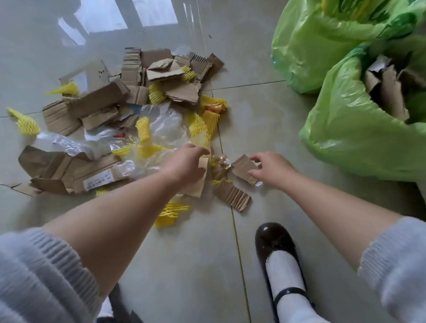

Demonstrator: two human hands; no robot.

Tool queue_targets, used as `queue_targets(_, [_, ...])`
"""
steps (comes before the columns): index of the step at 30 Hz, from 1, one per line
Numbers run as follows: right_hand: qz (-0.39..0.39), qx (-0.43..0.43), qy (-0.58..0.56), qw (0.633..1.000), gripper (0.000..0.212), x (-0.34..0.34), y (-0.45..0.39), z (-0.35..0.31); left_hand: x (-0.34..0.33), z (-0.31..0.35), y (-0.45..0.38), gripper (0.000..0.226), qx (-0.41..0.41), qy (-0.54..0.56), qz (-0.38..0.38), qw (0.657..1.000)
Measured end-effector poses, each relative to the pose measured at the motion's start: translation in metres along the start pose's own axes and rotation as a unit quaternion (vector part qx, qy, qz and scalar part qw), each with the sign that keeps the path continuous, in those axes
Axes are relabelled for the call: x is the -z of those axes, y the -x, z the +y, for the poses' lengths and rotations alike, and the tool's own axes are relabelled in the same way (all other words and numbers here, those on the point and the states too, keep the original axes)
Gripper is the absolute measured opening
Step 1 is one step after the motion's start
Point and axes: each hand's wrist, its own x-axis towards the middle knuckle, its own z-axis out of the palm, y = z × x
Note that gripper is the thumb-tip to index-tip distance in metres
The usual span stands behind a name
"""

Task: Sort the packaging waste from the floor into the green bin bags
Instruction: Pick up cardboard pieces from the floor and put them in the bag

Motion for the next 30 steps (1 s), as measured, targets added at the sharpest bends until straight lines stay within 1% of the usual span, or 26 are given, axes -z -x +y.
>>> queue_targets(1, [-0.005,-0.008,0.005,1.000,0.045,-0.012,-0.007,0.000,-0.008,-0.008,-0.003,0.050,-0.030,-0.064,-0.024,0.997])
queue_targets(2, [-0.008,-0.013,0.011,1.000,0.047,-0.023,-0.011,-0.001,-0.013,-0.015,-0.006,0.051,-0.077,-0.145,-0.048,0.985])
queue_targets(3, [-0.006,-0.016,0.021,1.000,0.051,-0.032,-0.015,-0.001,-0.019,-0.022,-0.011,0.050,-0.148,-0.228,-0.059,0.961])
queue_targets(4, [0.002,-0.017,0.036,0.999,0.054,-0.040,-0.017,-0.002,-0.022,-0.028,-0.016,0.047,-0.228,-0.298,-0.057,0.925])
queue_targets(5, [0.017,-0.015,0.054,0.998,0.057,-0.046,-0.019,-0.002,-0.024,-0.035,-0.021,0.044,-0.285,-0.344,-0.057,0.893])
queue_targets(6, [0.037,-0.008,0.072,0.997,0.059,-0.050,-0.021,-0.002,-0.025,-0.040,-0.027,0.041,-0.318,-0.374,-0.067,0.869])
queue_targets(8, [0.072,0.001,0.096,0.993,0.065,-0.057,-0.027,-0.002,-0.022,-0.043,-0.037,0.035,-0.337,-0.429,-0.095,0.833])
queue_targets(10, [0.083,-0.004,0.106,0.991,0.073,-0.060,-0.033,-0.001,-0.020,-0.046,-0.046,0.032,-0.352,-0.460,-0.094,0.810])
queue_targets(13, [0.073,-0.034,0.078,0.994,0.082,-0.059,-0.043,-0.001,-0.019,-0.048,-0.056,0.029,-0.378,-0.430,-0.093,0.814])
queue_targets(15, [0.065,-0.050,0.059,0.995,0.079,-0.058,-0.047,-0.001,-0.016,-0.046,-0.060,0.025,-0.380,-0.430,-0.094,0.814])
queue_targets(17, [0.062,-0.051,0.055,0.995,0.072,-0.058,-0.048,-0.001,-0.012,-0.044,-0.062,0.022,-0.369,-0.437,-0.090,0.815])
queue_targets(19, [0.068,-0.057,0.033,0.996,0.061,-0.058,-0.046,0.000,-0.006,-0.041,-0.064,0.019,-0.368,-0.427,-0.071,0.823])
queue_targets(21, [0.080,-0.059,-0.003,0.995,0.045,-0.055,-0.044,0.002,0.001,-0.039,-0.066,0.025,-0.343,-0.439,-0.078,0.827])
queue_targets(22, [0.085,-0.057,-0.028,0.994,0.036,-0.053,-0.042,0.003,0.006,-0.037,-0.066,0.029,-0.323,-0.439,-0.083,0.834])
queue_targets(24, [0.103,-0.058,-0.096,0.988,0.023,-0.046,-0.037,0.002,0.017,-0.032,-0.063,0.029,-0.308,-0.420,-0.060,0.852])
queue_targets(27, [0.151,-0.067,-0.181,0.970,0.020,-0.032,-0.023,-0.005,0.032,-0.031,-0.059,0.025,-0.295,-0.368,-0.017,0.881])
queue_targets(28, [0.154,-0.064,-0.197,0.966,0.020,-0.029,-0.018,-0.008,0.037,-0.032,-0.057,0.024,-0.283,-0.348,-0.005,0.894])
queue_targets(30, [0.112,-0.055,-0.227,0.966,0.015,-0.031,-0.007,-0.011,0.043,-0.033,-0.054,0.023,-0.254,-0.289,0.025,0.923])
